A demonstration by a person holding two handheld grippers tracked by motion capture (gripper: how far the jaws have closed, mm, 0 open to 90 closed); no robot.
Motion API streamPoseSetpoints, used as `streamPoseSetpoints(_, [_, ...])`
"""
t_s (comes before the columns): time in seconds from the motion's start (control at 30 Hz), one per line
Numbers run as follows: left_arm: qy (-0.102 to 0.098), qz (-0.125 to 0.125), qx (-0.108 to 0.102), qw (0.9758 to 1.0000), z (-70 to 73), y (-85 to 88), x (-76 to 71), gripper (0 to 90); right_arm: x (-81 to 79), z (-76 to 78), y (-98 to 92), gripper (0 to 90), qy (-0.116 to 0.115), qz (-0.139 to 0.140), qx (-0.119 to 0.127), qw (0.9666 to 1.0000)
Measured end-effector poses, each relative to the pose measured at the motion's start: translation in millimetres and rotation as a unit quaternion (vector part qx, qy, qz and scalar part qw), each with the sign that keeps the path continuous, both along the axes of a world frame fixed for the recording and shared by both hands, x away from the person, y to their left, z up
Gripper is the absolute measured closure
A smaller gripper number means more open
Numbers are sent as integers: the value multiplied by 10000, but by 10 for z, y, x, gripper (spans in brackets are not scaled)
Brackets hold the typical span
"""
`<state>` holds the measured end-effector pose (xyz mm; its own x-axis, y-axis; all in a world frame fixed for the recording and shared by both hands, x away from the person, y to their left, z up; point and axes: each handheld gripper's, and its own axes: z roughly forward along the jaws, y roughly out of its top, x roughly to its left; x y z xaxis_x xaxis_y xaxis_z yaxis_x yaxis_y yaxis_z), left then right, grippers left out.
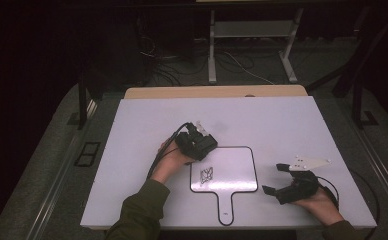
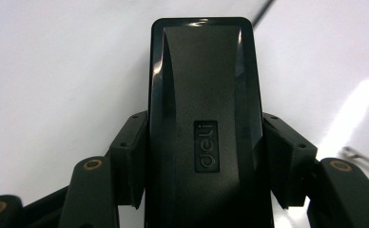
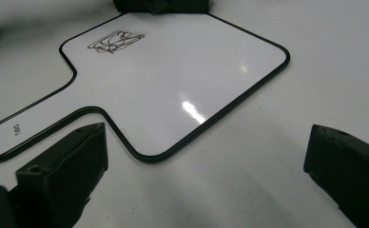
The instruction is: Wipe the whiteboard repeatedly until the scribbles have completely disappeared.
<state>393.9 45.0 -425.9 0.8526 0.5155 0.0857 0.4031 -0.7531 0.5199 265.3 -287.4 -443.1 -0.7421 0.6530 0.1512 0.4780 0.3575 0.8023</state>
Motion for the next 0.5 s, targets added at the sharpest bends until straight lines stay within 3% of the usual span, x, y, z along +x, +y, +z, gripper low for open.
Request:
streamPoseSetpoints(0.07, [119,-18,-135,9998,-13,-54,-48,394,-1,0,-1,0,-3,-4,1,10000])
streamPoseSetpoints(0.2, [112,-144,-129,9998,-12,-94,-68,394,0,2,-6,0,-18,-3,8,10000])
streamPoseSetpoints(0.5, [121,114,-191,9997,-15,76,13,394,-3,6,-14,0,-10,-10,22,10000])
